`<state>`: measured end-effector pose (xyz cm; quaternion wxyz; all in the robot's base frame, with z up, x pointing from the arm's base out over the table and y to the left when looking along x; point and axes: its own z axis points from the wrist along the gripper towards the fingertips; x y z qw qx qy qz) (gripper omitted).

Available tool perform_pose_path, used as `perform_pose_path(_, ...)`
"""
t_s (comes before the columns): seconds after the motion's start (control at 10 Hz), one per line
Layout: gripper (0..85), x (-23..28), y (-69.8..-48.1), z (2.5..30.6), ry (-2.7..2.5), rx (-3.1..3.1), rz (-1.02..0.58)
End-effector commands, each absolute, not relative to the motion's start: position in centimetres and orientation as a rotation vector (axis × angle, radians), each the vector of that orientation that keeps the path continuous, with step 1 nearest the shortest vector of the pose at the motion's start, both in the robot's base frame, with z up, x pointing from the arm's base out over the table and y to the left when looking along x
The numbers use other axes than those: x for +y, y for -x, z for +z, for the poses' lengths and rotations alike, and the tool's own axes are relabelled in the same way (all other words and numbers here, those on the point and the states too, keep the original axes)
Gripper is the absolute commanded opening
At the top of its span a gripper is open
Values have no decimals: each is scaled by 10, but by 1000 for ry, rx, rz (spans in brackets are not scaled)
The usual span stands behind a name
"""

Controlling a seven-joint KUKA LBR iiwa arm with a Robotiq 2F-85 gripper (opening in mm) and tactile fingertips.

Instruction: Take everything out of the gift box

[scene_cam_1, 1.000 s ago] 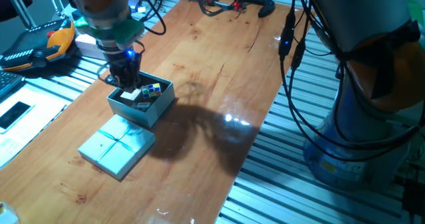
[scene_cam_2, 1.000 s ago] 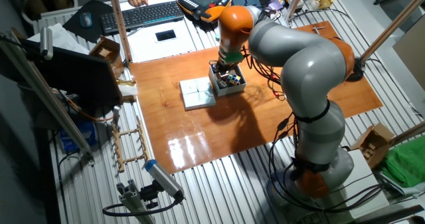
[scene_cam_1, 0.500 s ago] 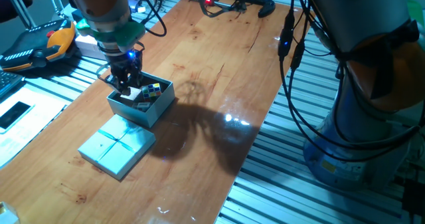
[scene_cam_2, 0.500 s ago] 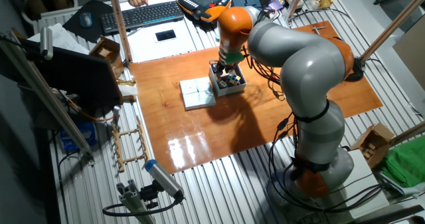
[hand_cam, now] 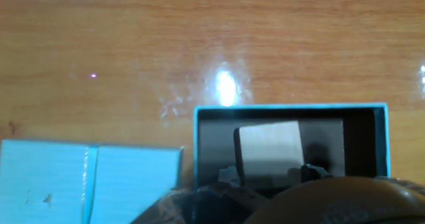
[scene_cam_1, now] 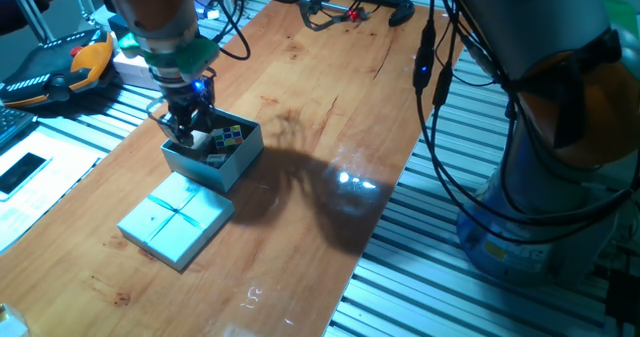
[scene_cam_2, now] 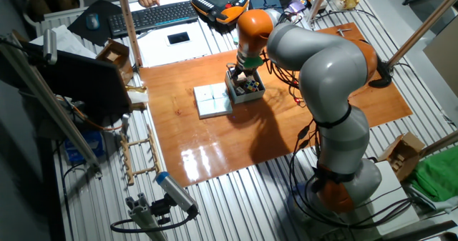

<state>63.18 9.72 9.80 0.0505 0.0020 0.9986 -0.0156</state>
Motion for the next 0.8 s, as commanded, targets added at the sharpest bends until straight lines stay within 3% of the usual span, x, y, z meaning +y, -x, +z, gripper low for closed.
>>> perform_pose_path(0.0,577,94,-634,96,-13,3041,-41)
perform_pose_path(0.2,687,94,-637,90,-35,3042,-37)
perform_pose_path(0.7,727,93,-643,77,-35,3038,-35)
